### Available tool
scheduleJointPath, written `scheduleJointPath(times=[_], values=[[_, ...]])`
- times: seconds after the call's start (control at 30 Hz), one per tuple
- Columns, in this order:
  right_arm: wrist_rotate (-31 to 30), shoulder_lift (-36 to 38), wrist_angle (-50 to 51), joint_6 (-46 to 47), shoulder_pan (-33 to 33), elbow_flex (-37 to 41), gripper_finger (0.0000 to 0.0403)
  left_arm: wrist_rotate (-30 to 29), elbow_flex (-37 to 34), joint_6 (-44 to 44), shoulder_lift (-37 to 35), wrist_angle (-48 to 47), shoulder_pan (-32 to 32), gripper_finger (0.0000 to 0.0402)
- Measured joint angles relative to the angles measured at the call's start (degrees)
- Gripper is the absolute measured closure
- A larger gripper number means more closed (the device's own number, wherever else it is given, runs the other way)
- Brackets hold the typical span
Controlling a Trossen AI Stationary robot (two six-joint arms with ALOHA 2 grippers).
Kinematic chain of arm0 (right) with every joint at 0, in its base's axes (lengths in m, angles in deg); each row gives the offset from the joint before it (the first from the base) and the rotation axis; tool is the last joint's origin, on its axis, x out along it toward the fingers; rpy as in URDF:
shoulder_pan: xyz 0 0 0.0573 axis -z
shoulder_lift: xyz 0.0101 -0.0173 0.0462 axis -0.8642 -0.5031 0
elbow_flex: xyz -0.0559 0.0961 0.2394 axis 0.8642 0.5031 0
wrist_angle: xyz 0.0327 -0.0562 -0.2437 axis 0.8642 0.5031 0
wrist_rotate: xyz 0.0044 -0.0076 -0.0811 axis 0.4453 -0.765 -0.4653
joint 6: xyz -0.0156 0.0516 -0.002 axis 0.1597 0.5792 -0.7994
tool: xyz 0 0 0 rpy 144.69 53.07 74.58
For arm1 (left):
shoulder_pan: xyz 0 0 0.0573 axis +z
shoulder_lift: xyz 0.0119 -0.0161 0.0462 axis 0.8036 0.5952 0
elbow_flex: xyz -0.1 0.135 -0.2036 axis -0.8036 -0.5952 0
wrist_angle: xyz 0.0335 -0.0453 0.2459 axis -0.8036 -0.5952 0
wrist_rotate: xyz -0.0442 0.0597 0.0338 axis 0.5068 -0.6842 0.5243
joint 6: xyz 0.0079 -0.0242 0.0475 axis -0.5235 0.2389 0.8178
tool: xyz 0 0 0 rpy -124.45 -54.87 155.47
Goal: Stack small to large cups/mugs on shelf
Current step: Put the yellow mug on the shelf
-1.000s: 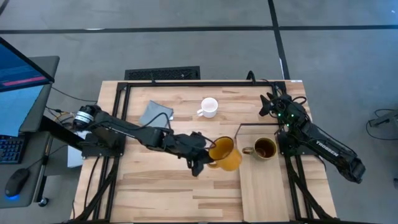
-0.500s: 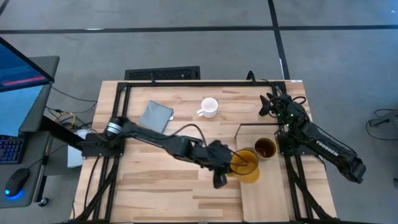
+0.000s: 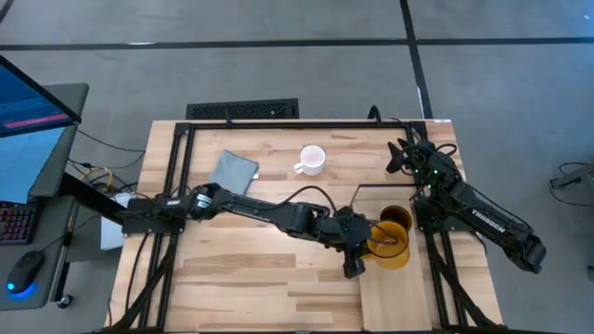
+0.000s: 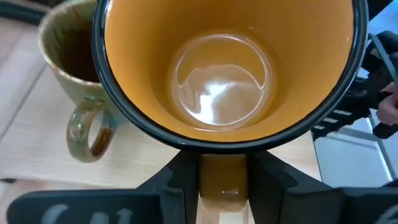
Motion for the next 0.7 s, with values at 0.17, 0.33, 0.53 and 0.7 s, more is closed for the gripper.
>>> scheduleJointPath(times=[0.17, 0.33, 0.53, 0.7], values=[[-0.01, -0.20, 0.00, 0.00, 0.00, 0.00, 0.0159, 1.73, -0.14, -0.52, 0.23, -0.74, -0.03, 0.0318], [-0.02, -0.90, 0.00, -0.02, 0.00, 0.00, 0.0159, 2.85, -0.13, -0.04, 0.19, -2.09, -0.94, 0.0318], [0.01, -1.12, 0.00, -0.02, 0.00, 0.02, 0.0159, 1.19, -0.13, 0.53, 0.17, -2.91, -2.39, 0.0318], [0.01, -1.10, 0.00, -0.04, -0.01, 0.02, 0.0159, 0.92, 0.05, 0.53, 1.70, -1.25, -2.71, 0.0318]])
